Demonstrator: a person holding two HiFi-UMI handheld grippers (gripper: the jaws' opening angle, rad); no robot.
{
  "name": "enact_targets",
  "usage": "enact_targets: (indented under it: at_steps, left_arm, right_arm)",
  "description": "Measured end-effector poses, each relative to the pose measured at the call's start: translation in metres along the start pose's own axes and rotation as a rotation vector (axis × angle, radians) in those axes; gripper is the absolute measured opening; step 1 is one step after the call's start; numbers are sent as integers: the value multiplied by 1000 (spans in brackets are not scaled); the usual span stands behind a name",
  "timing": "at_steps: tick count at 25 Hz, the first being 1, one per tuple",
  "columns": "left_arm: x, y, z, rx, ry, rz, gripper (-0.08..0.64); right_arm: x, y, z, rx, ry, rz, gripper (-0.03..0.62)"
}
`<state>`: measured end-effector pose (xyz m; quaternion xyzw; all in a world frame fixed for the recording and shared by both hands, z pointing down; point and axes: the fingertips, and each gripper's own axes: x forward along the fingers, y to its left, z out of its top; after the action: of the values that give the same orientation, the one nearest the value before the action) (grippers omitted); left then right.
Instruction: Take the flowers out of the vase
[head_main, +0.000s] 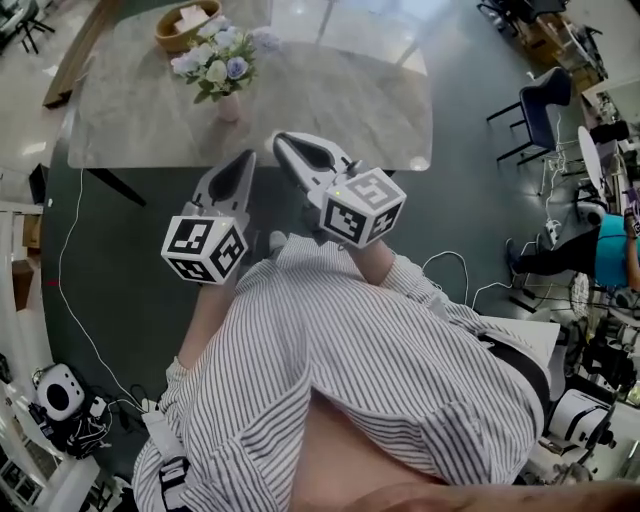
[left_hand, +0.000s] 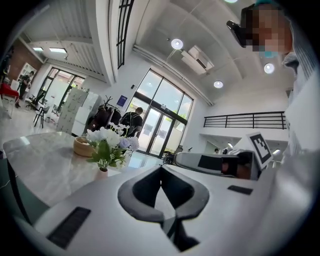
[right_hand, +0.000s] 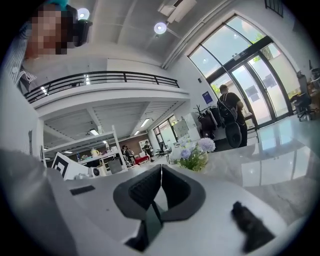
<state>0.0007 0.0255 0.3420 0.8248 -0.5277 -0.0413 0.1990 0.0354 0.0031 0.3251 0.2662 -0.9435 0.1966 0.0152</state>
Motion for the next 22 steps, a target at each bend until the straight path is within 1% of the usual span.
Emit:
enact_targets:
  at_steps: [6, 11, 17, 22]
  left_arm:
    - [36, 23, 14, 12, -15, 40, 11]
    - [51, 30, 24, 52, -28, 61, 11]
    - [55, 44, 14, 14, 2, 90, 11]
    - [61, 54, 18, 9, 3, 81, 11]
  right_arm:
    - [25, -26, 15, -19, 11, 49, 15]
    - [39, -44, 17, -9, 30, 69, 15]
    - [51, -47, 8, 23, 56, 92, 15]
    - [53, -57, 11, 32, 27, 42, 15]
